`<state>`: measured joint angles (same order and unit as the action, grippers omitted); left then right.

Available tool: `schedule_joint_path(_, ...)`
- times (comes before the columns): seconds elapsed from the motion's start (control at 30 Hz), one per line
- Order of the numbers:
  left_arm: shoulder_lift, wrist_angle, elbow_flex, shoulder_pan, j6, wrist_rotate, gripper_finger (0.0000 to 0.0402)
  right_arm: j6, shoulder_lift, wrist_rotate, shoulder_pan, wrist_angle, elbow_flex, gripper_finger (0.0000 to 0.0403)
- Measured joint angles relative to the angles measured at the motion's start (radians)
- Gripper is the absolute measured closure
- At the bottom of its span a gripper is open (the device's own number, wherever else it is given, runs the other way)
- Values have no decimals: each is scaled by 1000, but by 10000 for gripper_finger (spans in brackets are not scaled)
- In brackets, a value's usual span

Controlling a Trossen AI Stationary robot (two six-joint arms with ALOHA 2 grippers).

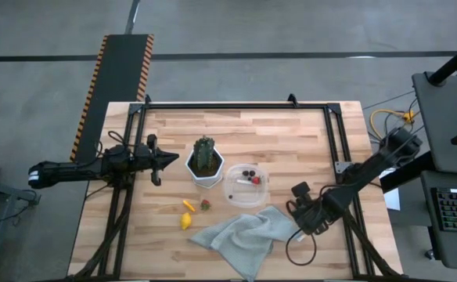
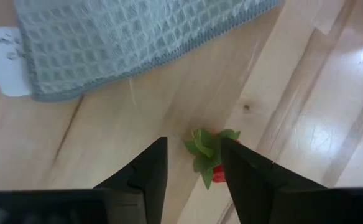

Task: Pick and placing Produce into tupperware
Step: Put the right strawberry into the transparent bin

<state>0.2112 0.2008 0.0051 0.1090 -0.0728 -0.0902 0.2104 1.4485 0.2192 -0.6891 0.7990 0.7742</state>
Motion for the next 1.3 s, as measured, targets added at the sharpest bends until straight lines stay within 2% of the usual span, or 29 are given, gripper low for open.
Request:
schedule_joint_path(0.77, 44, 0, 0, 0, 1, -1, 402, -8, 26, 21, 2, -65, -38, 301)
schedule_joint_path(1.3, 43, 0, 0, 0, 1, -1, 402, -8, 26, 21, 2, -84, -53, 345)
